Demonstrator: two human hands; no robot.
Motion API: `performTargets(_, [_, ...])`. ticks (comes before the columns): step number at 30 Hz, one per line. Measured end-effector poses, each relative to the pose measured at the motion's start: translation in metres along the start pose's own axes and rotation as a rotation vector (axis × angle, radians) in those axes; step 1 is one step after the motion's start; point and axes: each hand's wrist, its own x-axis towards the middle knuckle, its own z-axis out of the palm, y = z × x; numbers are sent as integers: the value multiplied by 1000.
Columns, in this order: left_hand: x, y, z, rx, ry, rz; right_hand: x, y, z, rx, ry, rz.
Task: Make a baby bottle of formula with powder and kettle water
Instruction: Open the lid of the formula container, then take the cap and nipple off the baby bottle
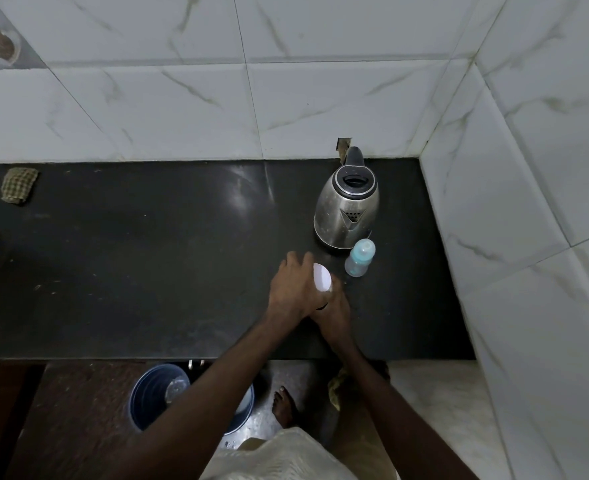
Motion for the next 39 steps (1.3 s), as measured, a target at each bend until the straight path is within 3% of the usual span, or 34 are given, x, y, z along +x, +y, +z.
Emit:
performTargets(4, [2,3,-7,-112,173,-165,-1,4,1,23,6,-15])
performTargets(9, [12,-40,-9,-187,188,-328,0,11,-1,19,20,-88])
performTargets(14, [10,-78,27,-6,44,-323,-22,16,-16,-77,44,-82])
performTargets(18, [6,-83,53,90,-38,-283,-29,26,-38,-82,210,-30])
performTargets(22, [2,-85,62,103,-5,-273,-11,21,-62,-44,349,-20])
performTargets(28, [-12,-79,67,122,79,-263,31,-16,-93,-50,293,-61])
performTargets(33, [-49,-59,84,207,235,29,54,-35,-104,-93,156,-103])
performTargets(36, [-66,-38,97,176,207,213,57,-35,-109,-170,127,-114])
performTargets(39, [-76,-9,100,86,206,290,47,-36,-116,-186,142,-137])
